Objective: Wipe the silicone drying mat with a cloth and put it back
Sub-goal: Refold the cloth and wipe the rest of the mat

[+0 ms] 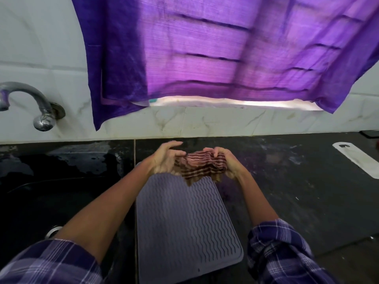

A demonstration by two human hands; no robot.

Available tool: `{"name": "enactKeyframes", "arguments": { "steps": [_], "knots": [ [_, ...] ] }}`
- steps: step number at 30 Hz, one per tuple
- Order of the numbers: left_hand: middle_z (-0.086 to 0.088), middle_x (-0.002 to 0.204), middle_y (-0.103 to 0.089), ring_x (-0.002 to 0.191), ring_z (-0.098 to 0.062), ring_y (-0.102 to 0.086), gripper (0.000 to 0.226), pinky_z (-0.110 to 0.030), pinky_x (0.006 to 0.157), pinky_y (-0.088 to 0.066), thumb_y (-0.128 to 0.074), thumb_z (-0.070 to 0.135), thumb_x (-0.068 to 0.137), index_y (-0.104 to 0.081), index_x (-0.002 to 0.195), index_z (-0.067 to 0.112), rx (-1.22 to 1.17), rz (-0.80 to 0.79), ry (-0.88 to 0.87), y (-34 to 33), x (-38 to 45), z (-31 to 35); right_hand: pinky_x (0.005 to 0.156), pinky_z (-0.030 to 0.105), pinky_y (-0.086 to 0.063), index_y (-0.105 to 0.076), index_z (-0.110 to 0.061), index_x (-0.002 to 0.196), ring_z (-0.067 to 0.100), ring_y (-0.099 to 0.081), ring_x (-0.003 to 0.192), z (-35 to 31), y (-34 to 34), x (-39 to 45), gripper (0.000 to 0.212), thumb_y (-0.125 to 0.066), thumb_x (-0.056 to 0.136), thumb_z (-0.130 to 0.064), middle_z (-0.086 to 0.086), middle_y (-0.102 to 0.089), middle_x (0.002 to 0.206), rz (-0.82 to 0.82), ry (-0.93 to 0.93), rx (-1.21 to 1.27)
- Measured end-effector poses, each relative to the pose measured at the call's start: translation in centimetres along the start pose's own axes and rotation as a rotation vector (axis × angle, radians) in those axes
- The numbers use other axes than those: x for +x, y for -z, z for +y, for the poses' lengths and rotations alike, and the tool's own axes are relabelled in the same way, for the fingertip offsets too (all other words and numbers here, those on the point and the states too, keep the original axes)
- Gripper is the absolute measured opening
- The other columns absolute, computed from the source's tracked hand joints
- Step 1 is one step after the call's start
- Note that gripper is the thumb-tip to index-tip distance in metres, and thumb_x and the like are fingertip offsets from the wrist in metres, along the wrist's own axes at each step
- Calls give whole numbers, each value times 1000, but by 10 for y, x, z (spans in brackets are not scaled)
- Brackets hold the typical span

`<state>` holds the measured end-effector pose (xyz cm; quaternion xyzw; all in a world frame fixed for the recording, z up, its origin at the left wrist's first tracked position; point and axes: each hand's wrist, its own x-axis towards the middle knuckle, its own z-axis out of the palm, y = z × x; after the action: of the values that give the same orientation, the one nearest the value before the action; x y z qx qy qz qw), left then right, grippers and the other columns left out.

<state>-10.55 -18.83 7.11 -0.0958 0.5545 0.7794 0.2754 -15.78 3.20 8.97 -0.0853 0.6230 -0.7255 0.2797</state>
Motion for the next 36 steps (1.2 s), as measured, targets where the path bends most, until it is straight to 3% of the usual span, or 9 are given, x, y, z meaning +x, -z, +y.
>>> {"name": "enactKeyframes", "arguments": {
  "steps": [5,9,15,18,20,23,25,31,36],
  "knots": [
    [-13,121,-66,115,-32,-60,55,-47,103,-45,-78,43,69,-66,116,17,439,122,-14,-15,11,6,73,32,-61,-60,-11,110,23,-68,93,13,4,6,26,-43,97,-28,11,-64,111,77,6,143],
    [-4,114,-64,102,-23,-63,35,-34,84,-53,-70,26,86,-60,119,19,145,319,-191,-29,19,8,100,47,-45,-49,-2,131,33,-53,120,68,-9,17,111,-64,51,-77,19,-57,129,20,-112,645],
    [-10,125,-62,109,-25,-61,46,-30,81,-51,-69,23,87,-56,128,8,313,367,-138,-31,44,-21,85,42,-56,-44,0,137,33,-60,110,73,-31,51,90,-76,64,-42,20,-58,128,312,-88,595],
    [-6,125,-58,121,-25,-55,51,-31,94,-45,-69,32,86,-54,127,7,635,456,-123,-1,55,-41,92,45,-52,-46,-1,134,36,-59,115,70,-8,72,67,-76,76,-13,20,-58,129,584,-44,288],
    [-9,136,-52,131,-29,-44,57,-41,107,-39,-70,36,84,-51,132,13,1103,540,-84,25,63,-58,91,34,-50,-53,-6,126,29,-61,112,64,3,83,52,-72,78,-6,15,-63,122,620,81,-326],
    [-4,158,-20,147,-34,-9,93,-65,112,-11,-71,49,78,-23,152,19,1623,472,159,39,71,-63,91,33,-44,-62,-17,116,27,-59,112,68,-2,108,38,-61,80,-5,8,-65,120,328,197,-1269],
    [-1,162,-8,149,-34,2,107,-74,107,0,-69,61,73,-11,155,22,1775,402,276,39,79,-60,96,38,-39,-63,-19,119,28,-51,119,85,-13,124,38,-54,85,-6,7,-59,127,106,152,-1601],
    [3,162,-10,149,-34,1,115,-77,103,7,-63,77,63,-11,154,29,1912,392,351,44,86,-55,104,41,-39,-62,-12,123,32,-50,123,97,-16,133,37,-52,88,-7,13,-57,132,0,-105,-1692],
    [2,162,-7,149,-35,-1,114,-77,104,5,-62,75,67,-7,155,26,1910,395,323,45,78,-50,102,39,-46,-67,-9,115,29,-59,115,76,-7,69,37,-53,83,4,13,-65,121,-326,-261,-1656]
  ]
}}
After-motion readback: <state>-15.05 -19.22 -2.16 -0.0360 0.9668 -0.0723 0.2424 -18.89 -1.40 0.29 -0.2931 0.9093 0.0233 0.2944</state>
